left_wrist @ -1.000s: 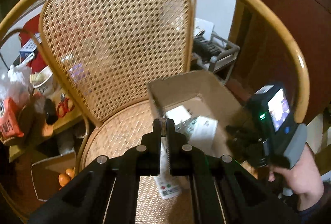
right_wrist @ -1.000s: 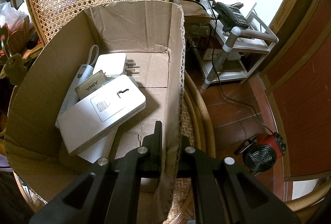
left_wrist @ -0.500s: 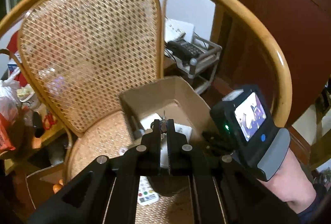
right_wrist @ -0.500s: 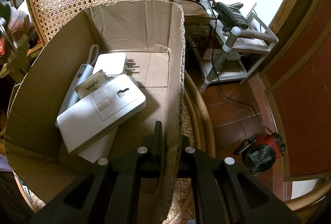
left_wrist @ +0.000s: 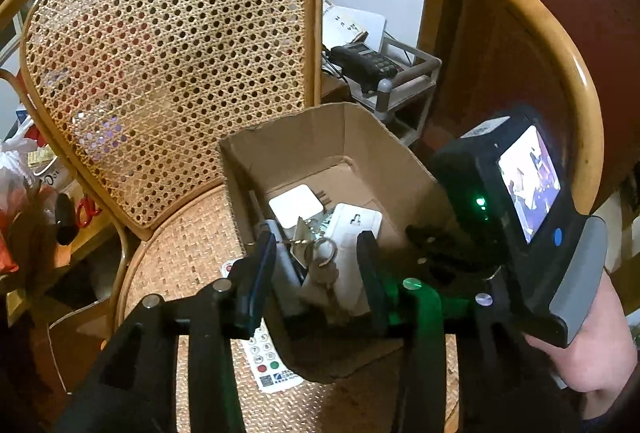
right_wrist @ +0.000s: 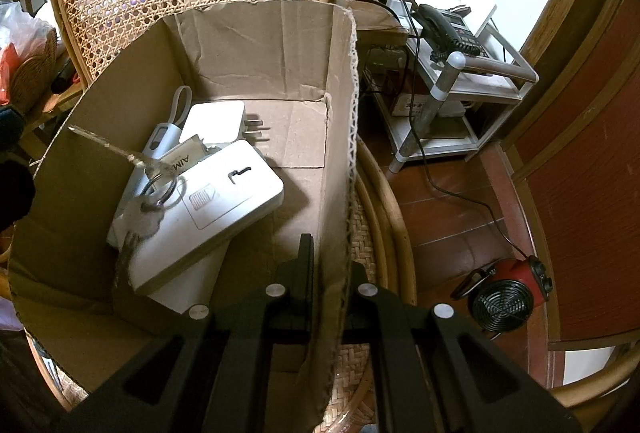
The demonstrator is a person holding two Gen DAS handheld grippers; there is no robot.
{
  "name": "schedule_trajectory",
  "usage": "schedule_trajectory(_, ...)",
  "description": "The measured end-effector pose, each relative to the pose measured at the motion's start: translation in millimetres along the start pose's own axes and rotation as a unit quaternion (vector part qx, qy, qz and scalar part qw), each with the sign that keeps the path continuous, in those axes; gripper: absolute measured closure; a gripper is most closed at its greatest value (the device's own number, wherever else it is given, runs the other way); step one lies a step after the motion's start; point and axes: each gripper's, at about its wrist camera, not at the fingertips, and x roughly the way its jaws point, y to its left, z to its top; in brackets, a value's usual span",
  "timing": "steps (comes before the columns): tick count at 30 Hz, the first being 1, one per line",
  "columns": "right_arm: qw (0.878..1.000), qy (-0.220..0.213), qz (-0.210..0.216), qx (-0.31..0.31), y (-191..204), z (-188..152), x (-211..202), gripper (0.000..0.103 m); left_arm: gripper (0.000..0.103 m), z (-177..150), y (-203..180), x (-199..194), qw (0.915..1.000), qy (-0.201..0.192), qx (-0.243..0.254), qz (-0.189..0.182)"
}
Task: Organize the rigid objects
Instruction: 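Carry the silver key into the box and open the left gripper, then move the left gripper back over the seat to the dark key set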
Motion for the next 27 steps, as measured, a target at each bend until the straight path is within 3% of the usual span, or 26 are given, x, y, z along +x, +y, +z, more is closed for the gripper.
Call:
schedule_trajectory(17, 1.000, 0.000, 0.000, 0.000, 0, 0, 0, 0.095, 0.062, -14, 37, -22, 0.9984, -0.014, -0.043, 0.033)
schedule_trajectory(27, 1.000, 0.000, 0.000, 0.000, 0, 0, 0, 0.095, 0.062, -67, 75, -32, 0.9909, -0.002, -0.111, 0.076)
